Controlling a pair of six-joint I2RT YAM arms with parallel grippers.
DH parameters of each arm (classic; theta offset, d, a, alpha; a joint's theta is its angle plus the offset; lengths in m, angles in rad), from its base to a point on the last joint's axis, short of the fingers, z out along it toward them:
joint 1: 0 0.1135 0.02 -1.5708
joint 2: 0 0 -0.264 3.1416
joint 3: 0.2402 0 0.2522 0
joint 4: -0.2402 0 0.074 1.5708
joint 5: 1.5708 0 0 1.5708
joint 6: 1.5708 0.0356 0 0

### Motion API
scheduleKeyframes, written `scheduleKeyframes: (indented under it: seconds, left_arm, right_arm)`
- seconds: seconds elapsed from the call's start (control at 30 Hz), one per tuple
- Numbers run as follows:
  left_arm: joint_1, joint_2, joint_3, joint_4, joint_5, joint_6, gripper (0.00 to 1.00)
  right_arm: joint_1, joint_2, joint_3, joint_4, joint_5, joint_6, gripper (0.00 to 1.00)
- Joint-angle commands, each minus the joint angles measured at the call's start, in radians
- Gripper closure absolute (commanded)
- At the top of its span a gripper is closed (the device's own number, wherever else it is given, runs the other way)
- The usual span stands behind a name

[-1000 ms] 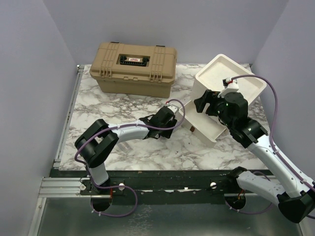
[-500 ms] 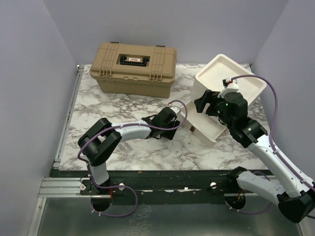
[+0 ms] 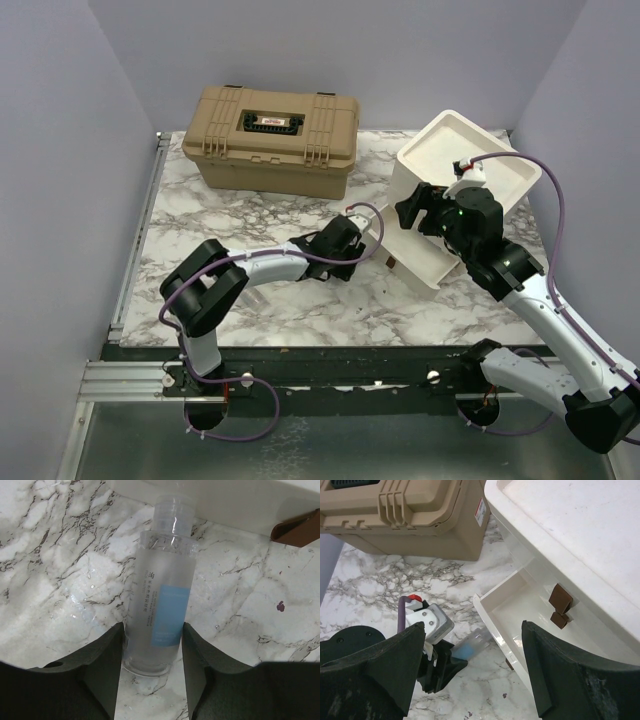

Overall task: Organize the makeup
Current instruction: Pick up the makeup from the center of the board.

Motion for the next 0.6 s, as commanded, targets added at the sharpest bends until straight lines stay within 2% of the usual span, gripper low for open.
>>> scheduleKeyframes:
  seconds: [0.0, 0.23, 0.57]
  left_arm:
    - [-0.012, -0.043, -0.038, 0.001, 0.030, 0.014, 0.71]
    - [-0.012, -0.130, -0.085, 0.029, 0.008, -0.036, 0.80]
    - [-0.013, -0.276, -0.160, 0.087, -0.047, -0.064, 0.87]
  right_arm:
    - [0.007, 0.002, 0.001, -0.012, 0.029, 0.017, 0.16]
    - [0.006, 0.000, -0.005, -0.009, 0.026, 0.031, 0.16]
    - [0.007, -0.013, -0.011, -0.005, 0.034, 0.044, 0.14]
